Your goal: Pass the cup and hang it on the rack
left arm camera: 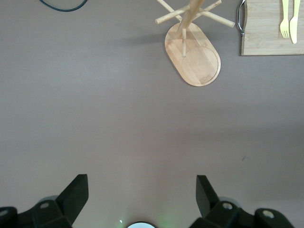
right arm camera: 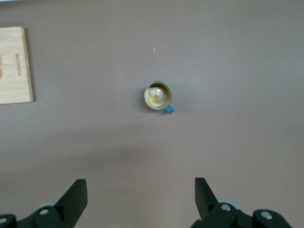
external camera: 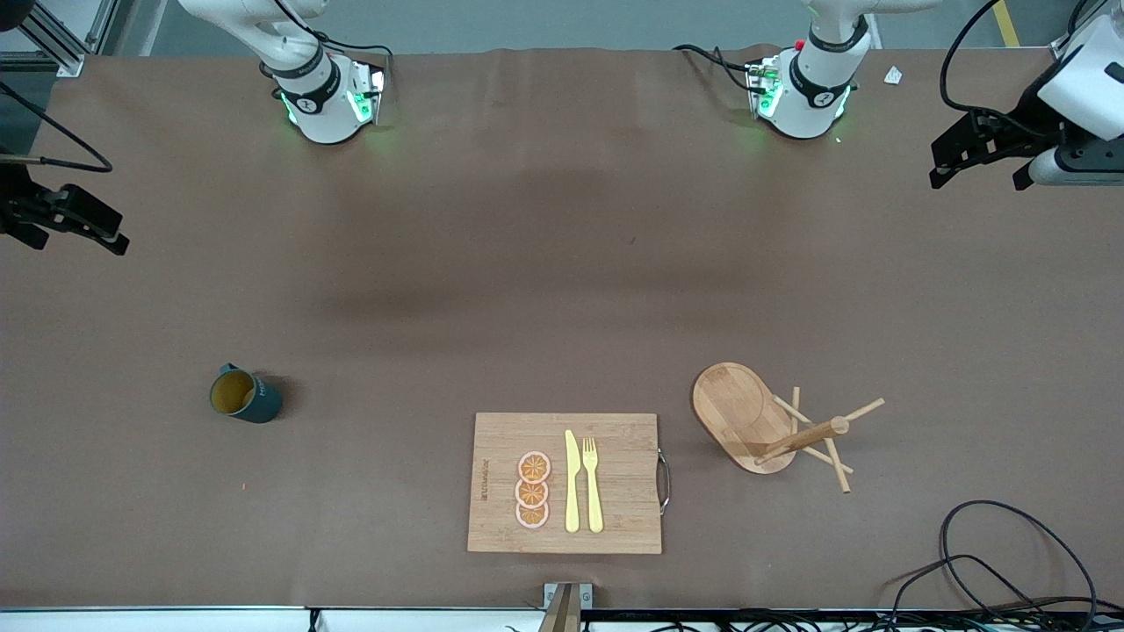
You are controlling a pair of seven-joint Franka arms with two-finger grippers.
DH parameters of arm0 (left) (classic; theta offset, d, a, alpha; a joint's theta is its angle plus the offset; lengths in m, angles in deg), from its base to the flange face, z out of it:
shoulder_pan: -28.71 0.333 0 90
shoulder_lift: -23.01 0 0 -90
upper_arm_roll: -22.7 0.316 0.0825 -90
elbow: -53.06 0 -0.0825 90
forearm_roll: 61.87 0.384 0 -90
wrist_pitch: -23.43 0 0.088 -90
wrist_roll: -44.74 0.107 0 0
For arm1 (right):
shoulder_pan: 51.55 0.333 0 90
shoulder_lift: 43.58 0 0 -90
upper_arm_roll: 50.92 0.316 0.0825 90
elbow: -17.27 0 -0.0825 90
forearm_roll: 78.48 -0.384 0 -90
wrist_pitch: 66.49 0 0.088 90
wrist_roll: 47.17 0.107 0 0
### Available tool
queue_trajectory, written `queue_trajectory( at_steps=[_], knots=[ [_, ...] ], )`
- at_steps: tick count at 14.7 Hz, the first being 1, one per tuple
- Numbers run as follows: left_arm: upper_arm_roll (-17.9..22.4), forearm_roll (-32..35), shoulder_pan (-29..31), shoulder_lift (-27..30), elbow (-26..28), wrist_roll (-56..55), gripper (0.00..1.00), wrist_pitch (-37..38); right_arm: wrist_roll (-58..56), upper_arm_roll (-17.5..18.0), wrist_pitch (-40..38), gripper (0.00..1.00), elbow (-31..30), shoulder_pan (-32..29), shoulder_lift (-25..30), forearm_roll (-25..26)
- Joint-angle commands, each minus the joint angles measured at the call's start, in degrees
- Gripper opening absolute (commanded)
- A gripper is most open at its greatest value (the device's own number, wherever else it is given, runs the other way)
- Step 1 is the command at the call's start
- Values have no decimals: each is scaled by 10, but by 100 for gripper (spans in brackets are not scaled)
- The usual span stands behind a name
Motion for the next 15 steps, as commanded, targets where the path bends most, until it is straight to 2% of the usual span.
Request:
queue_trajectory(
  at_steps=[1, 4, 8, 12, 15],
  knots=[
    [-2, -2, 0, -4, -12, 2, 100, 1, 4, 1, 3, 100, 7, -16, -28, -9],
    [-5, -2, 0, -3, -13, 2, 100, 1, 9, 4, 77, 100, 7, 17, -93, 4],
    [-5, -2, 1, -2, -11, 3, 100, 7, 8, 3, 90, 100, 3, 22, -130, 4],
    [-5, -3, 0, -1, -12, 2, 100, 7, 11, 3, 154, 100, -5, -3, -241, -2],
    [-6, -3, 0, -1, -14, 2, 100, 6, 12, 3, 195, 100, -6, -7, -302, -8]
  ],
)
